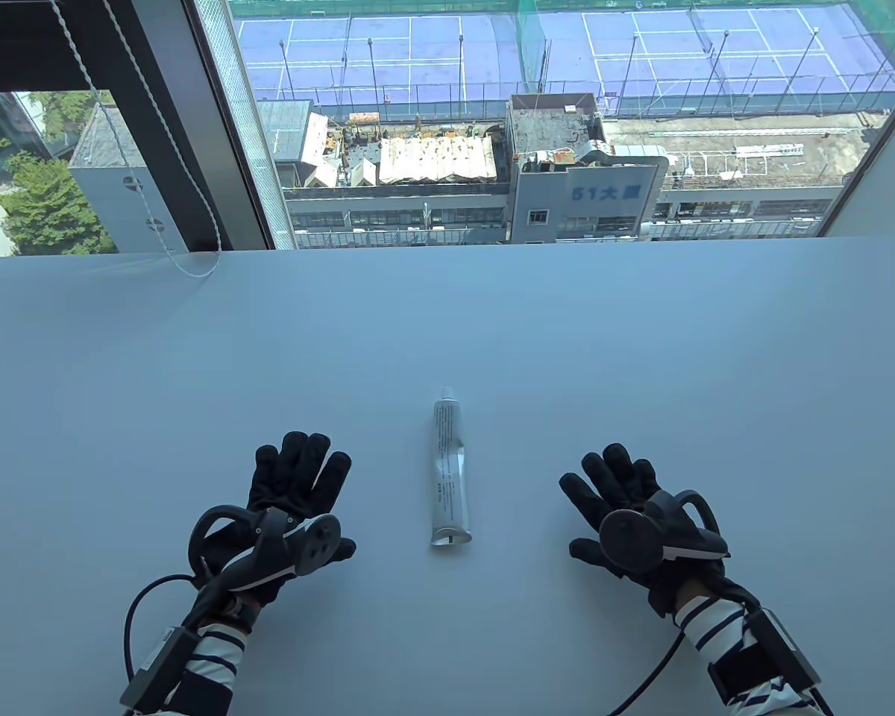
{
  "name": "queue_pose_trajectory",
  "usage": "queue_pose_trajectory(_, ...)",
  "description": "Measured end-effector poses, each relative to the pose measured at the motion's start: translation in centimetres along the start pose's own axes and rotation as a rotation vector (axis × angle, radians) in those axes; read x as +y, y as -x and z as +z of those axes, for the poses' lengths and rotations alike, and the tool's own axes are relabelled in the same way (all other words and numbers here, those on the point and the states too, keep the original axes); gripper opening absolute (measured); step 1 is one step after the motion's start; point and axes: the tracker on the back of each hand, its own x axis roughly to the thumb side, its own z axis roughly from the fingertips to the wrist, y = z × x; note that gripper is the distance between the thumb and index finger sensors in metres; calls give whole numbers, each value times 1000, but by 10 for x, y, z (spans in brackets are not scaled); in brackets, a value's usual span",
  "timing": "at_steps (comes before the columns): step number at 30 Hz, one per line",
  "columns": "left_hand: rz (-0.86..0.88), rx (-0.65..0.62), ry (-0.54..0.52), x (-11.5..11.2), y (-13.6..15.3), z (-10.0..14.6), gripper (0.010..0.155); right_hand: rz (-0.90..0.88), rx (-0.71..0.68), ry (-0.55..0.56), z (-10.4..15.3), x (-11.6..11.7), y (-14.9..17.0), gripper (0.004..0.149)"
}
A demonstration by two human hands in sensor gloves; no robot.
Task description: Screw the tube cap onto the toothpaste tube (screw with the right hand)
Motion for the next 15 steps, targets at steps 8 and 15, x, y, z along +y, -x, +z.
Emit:
queue_pose_trajectory(8,21,57,-12,-4,6,0,97,-10,5,-13,0,0,0,79)
queue_pose_trajectory(15,39,55,-9,-5,6,-1,94,-23,10,-26,0,1,1,78)
